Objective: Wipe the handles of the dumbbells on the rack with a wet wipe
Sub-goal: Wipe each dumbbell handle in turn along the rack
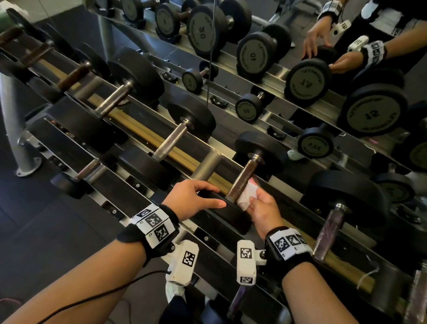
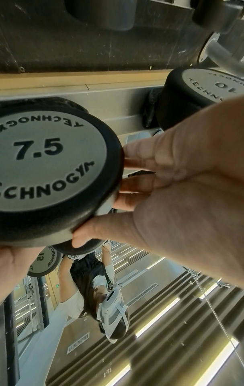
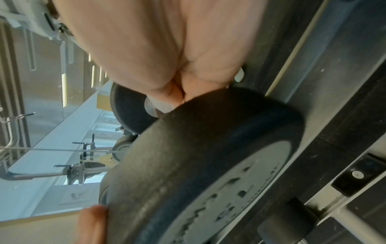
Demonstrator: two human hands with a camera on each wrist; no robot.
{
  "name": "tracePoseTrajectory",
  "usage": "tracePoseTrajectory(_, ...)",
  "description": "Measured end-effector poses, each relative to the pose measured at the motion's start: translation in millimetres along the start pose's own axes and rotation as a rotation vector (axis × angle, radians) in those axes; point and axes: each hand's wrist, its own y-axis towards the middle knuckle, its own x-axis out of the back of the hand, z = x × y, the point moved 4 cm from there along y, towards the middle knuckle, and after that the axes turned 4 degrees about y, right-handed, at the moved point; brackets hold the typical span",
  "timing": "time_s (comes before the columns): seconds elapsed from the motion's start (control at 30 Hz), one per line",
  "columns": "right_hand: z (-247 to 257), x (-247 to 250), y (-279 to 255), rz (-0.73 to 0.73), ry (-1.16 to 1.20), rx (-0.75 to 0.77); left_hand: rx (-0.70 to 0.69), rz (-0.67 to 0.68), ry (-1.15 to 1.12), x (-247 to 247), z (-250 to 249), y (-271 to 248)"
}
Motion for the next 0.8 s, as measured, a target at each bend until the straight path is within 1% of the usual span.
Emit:
tracePoseTrajectory(0.03, -2, 1, -3, 0.005, -0.036, 0.002, -0.001, 0.003, 0.002, 0, 0, 0)
tracePoseTrajectory(0.1, 1, 3, -4, -0.038, -0.043, 0.009, -0.003, 0.006, 0.005, 0, -1, 0)
tracePoseTrajectory(0.2, 12, 1, 9, -0.114, 0.046, 0.027, 0.001, -0.003, -0.006, 1, -3, 0)
tracePoseTrajectory(0.27, 18, -3, 19, -0.149, 0.141, -0.008, 0.001, -0.007, -0.010, 1, -4, 0)
tracePoseTrajectory(0.3, 16, -5, 20, -0.143, 0.173, -0.042, -0.002, -0.009, -0.011, 0, -5, 0)
tracePoseTrajectory(0.33, 12, -6, 19, -0.127, 0.167, -0.046, -0.006, -0.013, -0.012, 1, -5, 0)
tracePoseTrajectory(0.47, -2, -5, -6, -0.023, -0.057, 0.068, -0.017, -0.014, -0.017, 0, -4, -2)
tracePoseTrajectory(0.6, 6, 9, -9, -0.046, -0.158, 0.027, 0.006, -0.002, -0.047, -1, -6, -4)
tracePoseTrajectory(0.63, 11, 12, -4, -0.086, -0.120, 0.008, 0.014, -0.003, -0.048, 0, -6, -5)
tracePoseTrajectory(0.67, 16, 15, 3, -0.155, -0.043, -0.027, 0.018, -0.005, -0.047, 0, -6, -5)
tracePoseTrajectory(0.73, 24, 9, 10, -0.275, 0.230, -0.188, 0.024, -0.006, -0.054, 0, -6, -5)
tracePoseTrajectory(0.77, 27, 3, 11, -0.277, 0.320, -0.257, 0.028, -0.008, -0.061, 0, -6, -5)
tracePoseTrajectory(0.8, 28, -3, 12, -0.250, 0.357, -0.284, 0.032, -0.009, -0.068, -1, -6, -5)
